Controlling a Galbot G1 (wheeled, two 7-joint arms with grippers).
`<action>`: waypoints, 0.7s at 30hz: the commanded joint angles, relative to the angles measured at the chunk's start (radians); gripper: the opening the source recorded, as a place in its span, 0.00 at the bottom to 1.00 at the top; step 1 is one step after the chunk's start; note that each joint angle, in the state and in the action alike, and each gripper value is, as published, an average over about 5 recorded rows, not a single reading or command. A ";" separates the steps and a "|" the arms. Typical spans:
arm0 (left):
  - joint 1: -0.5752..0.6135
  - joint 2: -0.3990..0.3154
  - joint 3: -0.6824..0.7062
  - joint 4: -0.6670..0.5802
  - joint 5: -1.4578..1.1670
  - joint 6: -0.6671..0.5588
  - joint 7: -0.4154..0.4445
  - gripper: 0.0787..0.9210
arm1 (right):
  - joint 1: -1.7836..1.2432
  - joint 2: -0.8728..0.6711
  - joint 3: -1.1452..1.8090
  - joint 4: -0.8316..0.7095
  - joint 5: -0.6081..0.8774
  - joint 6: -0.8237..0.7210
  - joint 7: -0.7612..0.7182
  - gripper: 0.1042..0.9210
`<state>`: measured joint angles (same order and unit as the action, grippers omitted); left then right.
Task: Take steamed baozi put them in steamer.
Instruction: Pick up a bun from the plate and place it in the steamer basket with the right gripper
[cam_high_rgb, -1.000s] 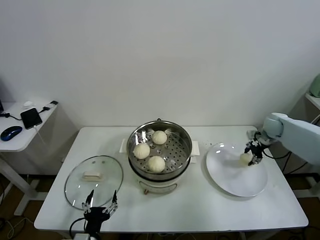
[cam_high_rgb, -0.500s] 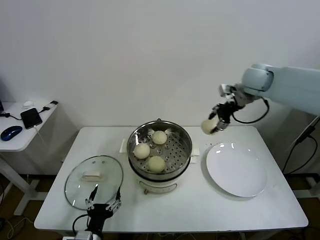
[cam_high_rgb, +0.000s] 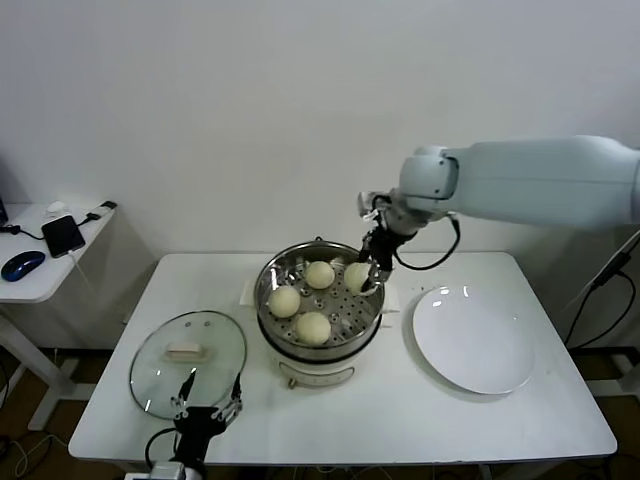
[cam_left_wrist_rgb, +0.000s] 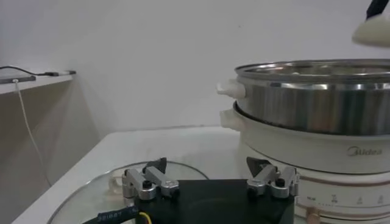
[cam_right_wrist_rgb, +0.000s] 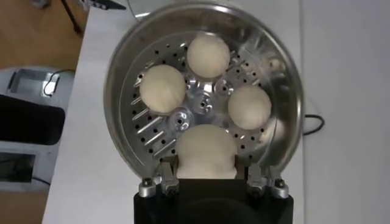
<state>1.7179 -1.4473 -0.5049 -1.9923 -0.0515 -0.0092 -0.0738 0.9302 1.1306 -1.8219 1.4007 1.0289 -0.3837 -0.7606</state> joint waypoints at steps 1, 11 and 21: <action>0.000 -0.002 -0.001 -0.001 0.000 0.001 0.001 0.88 | -0.174 0.079 0.010 -0.126 -0.040 -0.033 0.059 0.64; -0.006 -0.003 -0.004 0.009 -0.003 0.000 0.000 0.88 | -0.238 0.110 0.045 -0.181 -0.050 -0.023 0.059 0.64; -0.008 0.000 -0.007 0.014 -0.010 -0.001 0.000 0.88 | -0.207 0.089 0.064 -0.184 -0.078 0.064 -0.056 0.76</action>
<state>1.7093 -1.4477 -0.5114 -1.9798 -0.0610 -0.0094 -0.0740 0.7392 1.2249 -1.7795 1.2463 0.9743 -0.3821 -0.7366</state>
